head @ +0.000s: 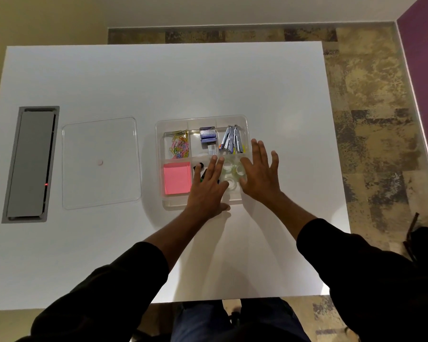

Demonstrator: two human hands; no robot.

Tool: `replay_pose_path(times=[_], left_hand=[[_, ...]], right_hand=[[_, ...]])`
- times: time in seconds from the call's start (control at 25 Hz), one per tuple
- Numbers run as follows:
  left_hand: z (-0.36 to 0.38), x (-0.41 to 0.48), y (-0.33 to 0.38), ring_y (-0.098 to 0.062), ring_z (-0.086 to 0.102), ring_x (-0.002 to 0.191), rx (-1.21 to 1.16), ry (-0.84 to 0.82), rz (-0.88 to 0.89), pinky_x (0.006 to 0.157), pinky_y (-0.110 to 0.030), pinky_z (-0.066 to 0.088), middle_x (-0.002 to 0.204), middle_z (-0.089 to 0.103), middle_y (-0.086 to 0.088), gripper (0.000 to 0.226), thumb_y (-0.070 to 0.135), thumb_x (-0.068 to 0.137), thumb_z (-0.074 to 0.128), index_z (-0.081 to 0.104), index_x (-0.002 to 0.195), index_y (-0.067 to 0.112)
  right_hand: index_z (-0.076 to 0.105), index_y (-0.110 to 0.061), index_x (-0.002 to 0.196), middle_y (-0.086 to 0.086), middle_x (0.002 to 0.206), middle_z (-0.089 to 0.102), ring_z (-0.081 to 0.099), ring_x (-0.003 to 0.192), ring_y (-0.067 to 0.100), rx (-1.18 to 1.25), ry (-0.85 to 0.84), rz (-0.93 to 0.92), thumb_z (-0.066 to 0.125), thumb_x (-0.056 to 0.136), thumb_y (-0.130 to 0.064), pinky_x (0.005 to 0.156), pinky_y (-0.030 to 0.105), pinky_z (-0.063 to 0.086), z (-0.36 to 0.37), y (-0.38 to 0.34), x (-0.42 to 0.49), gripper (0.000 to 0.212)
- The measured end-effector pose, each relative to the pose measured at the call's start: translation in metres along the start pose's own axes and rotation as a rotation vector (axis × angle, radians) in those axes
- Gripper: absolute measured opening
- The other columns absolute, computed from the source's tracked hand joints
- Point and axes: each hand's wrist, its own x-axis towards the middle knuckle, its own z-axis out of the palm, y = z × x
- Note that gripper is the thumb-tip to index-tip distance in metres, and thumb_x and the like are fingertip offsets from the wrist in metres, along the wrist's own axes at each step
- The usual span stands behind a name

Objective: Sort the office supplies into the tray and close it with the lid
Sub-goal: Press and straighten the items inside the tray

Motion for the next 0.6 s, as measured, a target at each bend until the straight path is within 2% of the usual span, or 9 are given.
replay_pose_path(times=[0.08, 0.16, 0.24, 0.28, 0.36, 0.44, 0.52, 0.6], left_hand=[[0.000, -0.003, -0.001, -0.041, -0.008, 0.166, -0.024, 0.003, -0.016, 0.130, -0.069, 0.009, 0.179, 0.000, -0.020, 0.085, 0.065, 0.076, 0.083, 0.052, 0.145, 0.027], [-0.001, -0.008, -0.001, -0.039, -0.005, 0.167, -0.029, 0.001, -0.066, 0.132, -0.067, 0.013, 0.180, 0.003, -0.019, 0.108, 0.059, 0.079, 0.085, 0.030, 0.163, 0.020], [-0.001, -0.014, -0.003, -0.038, -0.001, 0.167, -0.053, 0.008, -0.117, 0.133, -0.063, 0.016, 0.180, 0.006, -0.018, 0.117, 0.051, 0.083, 0.085, 0.015, 0.169, 0.013], [-0.001, -0.018, -0.004, -0.038, 0.005, 0.167, -0.080, 0.020, -0.137, 0.132, -0.060, 0.021, 0.179, 0.010, -0.018, 0.116, 0.046, 0.083, 0.086, 0.015, 0.168, 0.011], [-0.003, -0.023, -0.005, -0.039, 0.030, 0.161, -0.127, 0.062, -0.171, 0.124, -0.054, 0.040, 0.173, 0.032, -0.018, 0.106, 0.038, 0.081, 0.089, 0.030, 0.164, 0.009], [-0.005, -0.025, -0.006, -0.037, 0.054, 0.141, -0.103, 0.090, -0.195, 0.105, -0.049, 0.052, 0.154, 0.056, -0.016, 0.085, 0.035, 0.079, 0.091, 0.051, 0.150, 0.010], [-0.007, -0.025, -0.005, -0.034, 0.065, 0.121, -0.079, 0.110, -0.192, 0.092, -0.045, 0.056, 0.134, 0.068, -0.014, 0.062, 0.033, 0.080, 0.091, 0.064, 0.133, 0.013], [-0.009, -0.025, -0.004, -0.030, 0.068, 0.110, -0.096, 0.111, -0.176, 0.086, -0.043, 0.055, 0.121, 0.073, -0.011, 0.045, 0.028, 0.082, 0.090, 0.071, 0.121, 0.015]], right_hand=[[0.062, -0.023, 0.129, 0.021, 0.175, 0.021, 0.017, 0.164, 0.038, 0.002, 0.001, 0.010, 0.075, 0.088, -0.046, 0.124, 0.066, 0.019, -0.004, -0.003, 0.000, 0.048], [0.063, -0.023, 0.126, 0.021, 0.175, 0.021, 0.017, 0.164, 0.037, 0.006, 0.021, -0.009, 0.074, 0.087, -0.041, 0.125, 0.065, 0.018, -0.010, -0.005, -0.003, 0.044], [0.064, -0.024, 0.125, 0.020, 0.174, 0.025, 0.020, 0.163, 0.038, 0.004, 0.038, -0.098, 0.077, 0.084, -0.032, 0.126, 0.064, 0.018, -0.017, -0.006, -0.006, 0.044], [0.065, -0.024, 0.126, 0.019, 0.170, 0.034, 0.028, 0.160, 0.039, -0.001, 0.041, -0.157, 0.080, 0.081, -0.027, 0.125, 0.062, 0.021, -0.020, -0.007, -0.008, 0.047], [0.069, -0.022, 0.126, 0.015, 0.144, 0.059, 0.055, 0.134, 0.038, -0.021, 0.017, -0.248, 0.088, 0.075, -0.018, 0.111, 0.053, 0.040, -0.026, -0.009, -0.008, 0.054], [0.073, -0.018, 0.124, 0.012, 0.116, 0.069, 0.064, 0.106, 0.034, -0.018, -0.052, -0.306, 0.095, 0.071, -0.015, 0.091, 0.044, 0.050, -0.029, -0.012, -0.004, 0.058], [0.073, -0.014, 0.127, 0.013, 0.112, 0.072, 0.066, 0.102, 0.034, -0.023, -0.138, -0.338, 0.095, 0.074, -0.014, 0.086, 0.043, 0.052, -0.032, -0.016, 0.000, 0.057], [0.072, -0.016, 0.132, 0.011, 0.117, 0.072, 0.065, 0.107, 0.033, -0.057, -0.200, -0.354, 0.091, 0.079, -0.012, 0.088, 0.043, 0.052, -0.038, -0.021, 0.004, 0.056]])
